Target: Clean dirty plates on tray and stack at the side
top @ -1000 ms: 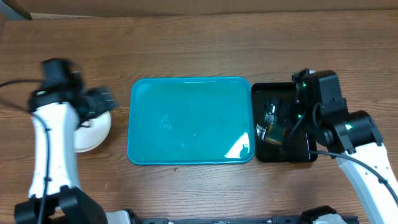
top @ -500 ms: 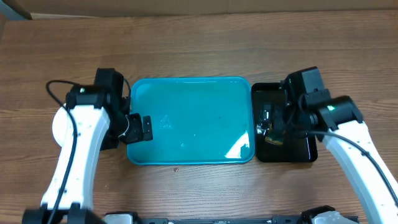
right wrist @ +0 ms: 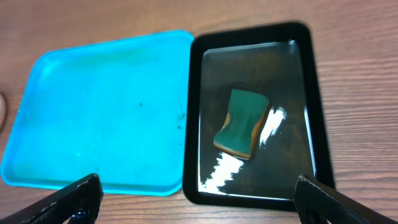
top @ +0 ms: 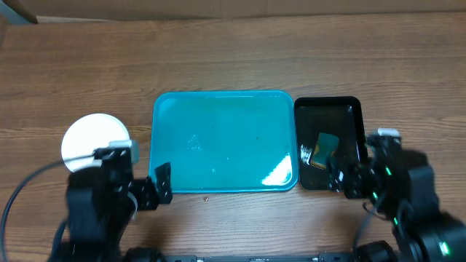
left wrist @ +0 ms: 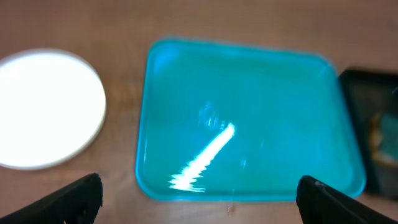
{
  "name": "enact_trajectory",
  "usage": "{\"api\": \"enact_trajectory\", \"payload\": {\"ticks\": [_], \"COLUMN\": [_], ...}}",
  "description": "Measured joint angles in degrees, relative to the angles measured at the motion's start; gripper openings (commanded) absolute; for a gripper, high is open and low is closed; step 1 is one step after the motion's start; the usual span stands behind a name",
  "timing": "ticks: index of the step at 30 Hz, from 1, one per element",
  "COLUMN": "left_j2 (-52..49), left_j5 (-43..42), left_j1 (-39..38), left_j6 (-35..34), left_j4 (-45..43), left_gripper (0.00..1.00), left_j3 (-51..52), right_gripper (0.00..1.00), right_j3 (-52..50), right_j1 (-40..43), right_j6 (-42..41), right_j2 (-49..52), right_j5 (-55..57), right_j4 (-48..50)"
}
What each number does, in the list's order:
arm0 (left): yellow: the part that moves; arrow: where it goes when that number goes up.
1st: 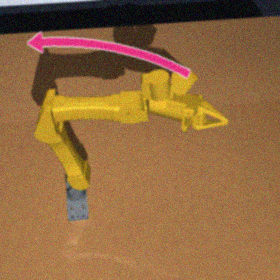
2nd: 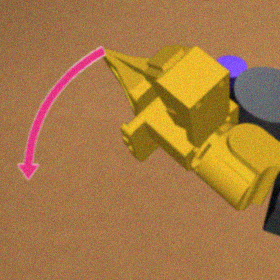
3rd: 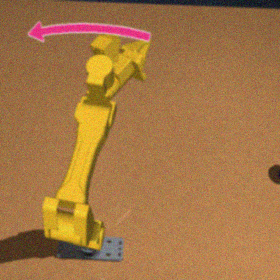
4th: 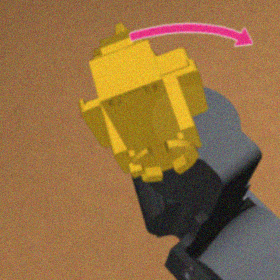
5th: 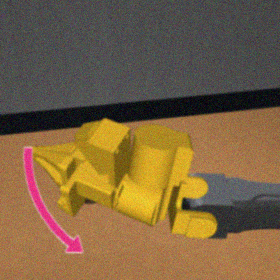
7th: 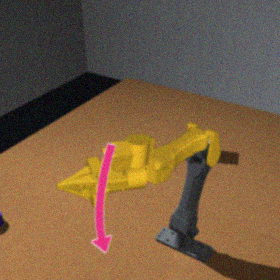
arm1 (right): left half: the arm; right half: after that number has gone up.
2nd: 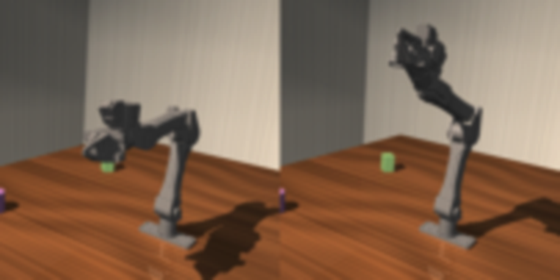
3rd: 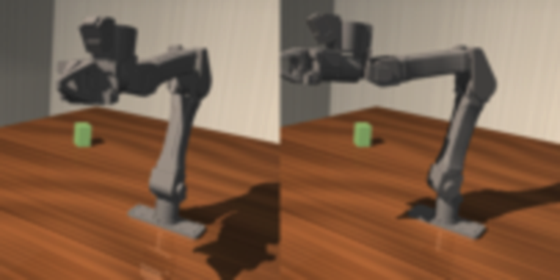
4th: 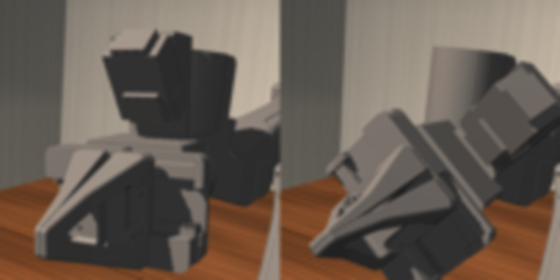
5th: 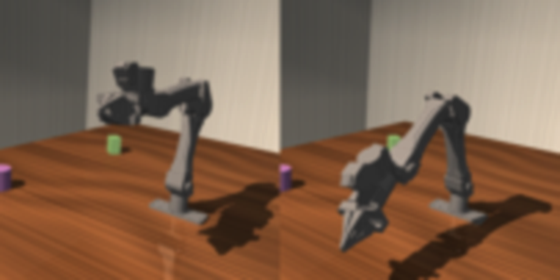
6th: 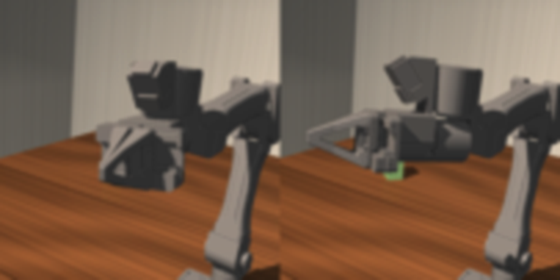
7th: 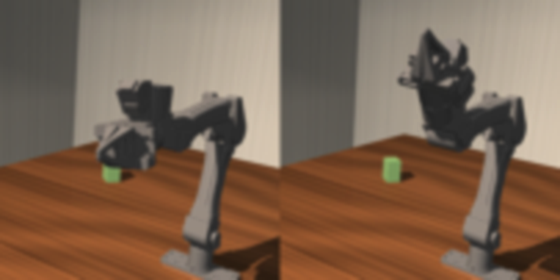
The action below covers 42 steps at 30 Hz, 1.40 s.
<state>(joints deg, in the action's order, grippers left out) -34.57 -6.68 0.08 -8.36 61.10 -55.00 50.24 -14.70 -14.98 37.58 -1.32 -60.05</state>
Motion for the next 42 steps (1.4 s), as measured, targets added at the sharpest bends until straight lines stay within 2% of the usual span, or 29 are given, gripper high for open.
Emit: {"api": "enact_trajectory", "payload": {"ticks": [6, 18, 32, 38, 42], "left_j2": [6.93, 7.08, 7.08, 7.08, 7.08], "left_j5": [0.00, -0.02, 0.00, 0.00, 0.00], "left_j1": [0.00, 0.00, 0.00, 0.00, 0.00], "left_j6": [0.00, 0.00, 0.00, 0.00, 0.00], "left_j4": [-0.66, 5.60, 6.25, 6.27, 6.43], "left_gripper": [1.00, 1.00, 1.00, 1.00, 1.00], "left_j3": [0.17, 0.55, 0.55, 0.55, 0.57], "right_gripper": [1.00, 1.00, 1.00, 1.00, 1.00], "right_j3": [-0.07, -0.07, -0.37, -7.21, -14.53], "right_j1": [-0.02, 0.00, 0.37, 4.83, 8.11], "right_j6": [-0.02, -0.04, 0.02, 0.00, 0.04], "right_j2": [-5.25, -5.07, -8.61, -19.41, -26.88], "right_j5": [0.24, 0.24, 5.22, 6.86, 5.18], "right_j4": [-0.57, -0.61, -0.90, 5.01, 14.38]}}
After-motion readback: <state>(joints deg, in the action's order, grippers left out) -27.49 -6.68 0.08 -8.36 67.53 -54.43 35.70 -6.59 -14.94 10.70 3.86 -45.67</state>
